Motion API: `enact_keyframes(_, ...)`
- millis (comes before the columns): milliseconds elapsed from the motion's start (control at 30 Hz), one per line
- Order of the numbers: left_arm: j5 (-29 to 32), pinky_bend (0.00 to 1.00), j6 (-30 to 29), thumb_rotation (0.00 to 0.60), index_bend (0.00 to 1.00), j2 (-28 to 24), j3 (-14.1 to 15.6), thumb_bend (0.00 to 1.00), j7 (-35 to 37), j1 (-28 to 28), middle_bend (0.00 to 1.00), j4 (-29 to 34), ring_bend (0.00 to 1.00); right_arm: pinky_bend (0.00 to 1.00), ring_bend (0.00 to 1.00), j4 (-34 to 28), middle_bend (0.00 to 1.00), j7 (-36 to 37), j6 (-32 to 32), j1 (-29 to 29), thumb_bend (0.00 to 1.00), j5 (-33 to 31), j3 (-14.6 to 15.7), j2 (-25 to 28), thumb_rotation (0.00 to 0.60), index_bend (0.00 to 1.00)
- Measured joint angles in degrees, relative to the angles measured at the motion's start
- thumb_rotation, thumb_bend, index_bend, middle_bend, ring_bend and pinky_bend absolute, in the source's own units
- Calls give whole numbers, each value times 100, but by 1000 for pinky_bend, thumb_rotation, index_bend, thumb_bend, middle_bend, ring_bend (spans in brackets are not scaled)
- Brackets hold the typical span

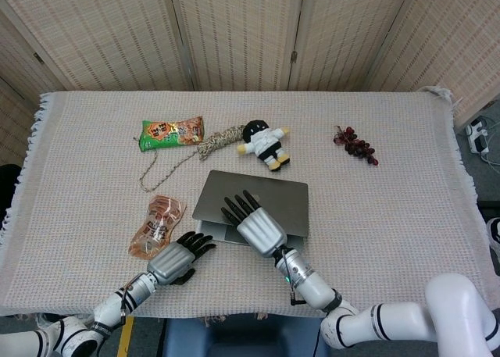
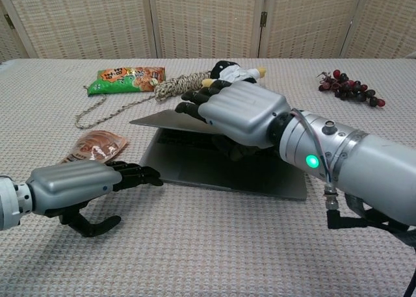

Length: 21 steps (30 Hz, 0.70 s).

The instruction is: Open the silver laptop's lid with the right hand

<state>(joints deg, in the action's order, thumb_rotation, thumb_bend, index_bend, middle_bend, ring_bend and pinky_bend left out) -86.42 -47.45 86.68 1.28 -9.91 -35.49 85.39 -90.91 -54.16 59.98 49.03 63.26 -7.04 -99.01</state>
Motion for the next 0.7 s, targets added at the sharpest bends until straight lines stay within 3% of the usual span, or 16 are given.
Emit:
enact_keyframes(200,122,0,26,600,8,32,17,614,-75,-48,49,5,0,0,0,135,0,1,14,47,599,-100,-57,-101,600,0)
enact_keyframes(700,330,0,88,600,9,98,30,614,-164,-165,49,-51,0,0,0,569,0,-201,147,149,598,-298,-160,-338,600,0)
